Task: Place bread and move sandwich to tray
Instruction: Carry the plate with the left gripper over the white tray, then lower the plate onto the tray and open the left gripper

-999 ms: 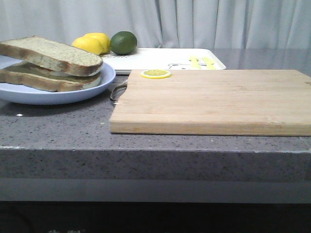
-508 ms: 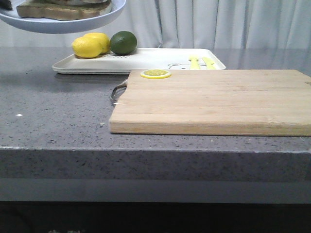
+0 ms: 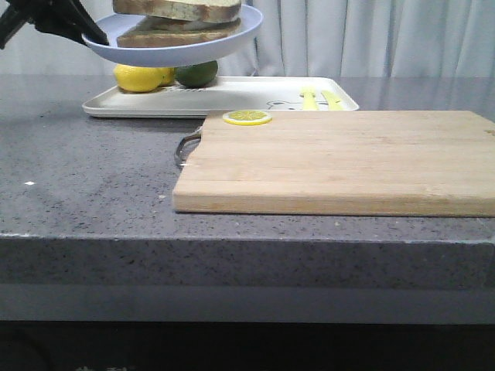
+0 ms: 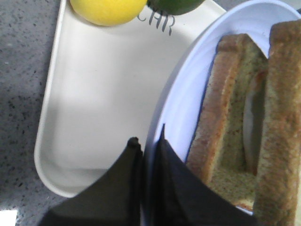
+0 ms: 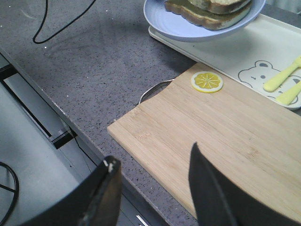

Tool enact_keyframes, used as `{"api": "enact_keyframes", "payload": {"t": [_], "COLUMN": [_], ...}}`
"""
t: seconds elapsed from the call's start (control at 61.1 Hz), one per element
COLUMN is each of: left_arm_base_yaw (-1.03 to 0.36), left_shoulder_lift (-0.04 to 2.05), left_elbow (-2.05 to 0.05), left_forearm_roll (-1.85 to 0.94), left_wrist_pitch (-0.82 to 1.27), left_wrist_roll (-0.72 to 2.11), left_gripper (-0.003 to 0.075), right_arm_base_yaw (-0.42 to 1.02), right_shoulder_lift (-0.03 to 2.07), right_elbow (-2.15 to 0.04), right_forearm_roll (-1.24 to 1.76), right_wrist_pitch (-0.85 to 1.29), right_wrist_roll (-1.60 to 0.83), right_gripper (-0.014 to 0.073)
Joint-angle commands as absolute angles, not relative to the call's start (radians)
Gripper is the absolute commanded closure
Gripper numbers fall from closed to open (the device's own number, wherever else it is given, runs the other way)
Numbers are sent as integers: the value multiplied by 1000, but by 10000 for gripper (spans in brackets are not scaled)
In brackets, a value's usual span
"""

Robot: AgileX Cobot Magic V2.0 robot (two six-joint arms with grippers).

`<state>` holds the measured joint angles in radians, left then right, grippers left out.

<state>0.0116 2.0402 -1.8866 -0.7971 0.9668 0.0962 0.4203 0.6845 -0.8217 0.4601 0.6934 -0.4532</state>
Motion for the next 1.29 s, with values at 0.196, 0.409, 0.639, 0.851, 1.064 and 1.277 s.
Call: {"api": "enact_keyframes", "payload": {"t": [0.196,0.409,0.639,0.851,1.064,1.277], "left_arm_base_yaw": [2,-2,-2,-2,2,0], "left_shoulder_lift": [2104,2128,2129,2129,2099,1993], "left_elbow": [-2034,-2034,-2034,-2036,-2039,-2039], "left_forearm_roll": [-844,-842,-846,-855,-842,-768], "left_wrist_pitch": [1015,1011,1004,986,981,979], "left_wrist_roll": [-6,-6,0,0,7,84], "left_gripper": [741,740,696,429,409,409], "right_arm_base_yaw": [414,414,414,414,414,414], "right_shoulder_lift": [681,681,681,681,681,681], "right_elbow": [-847,-847,-847,-847,-847,-847], "right_forearm_roll": [476,476,476,476,476,476], "right_wrist_pitch": [637,637,637,637,637,637], "right_wrist_roll": [-460,-460,-460,-460,-460,-460], "right_gripper": [232,232,232,232,232,232]}}
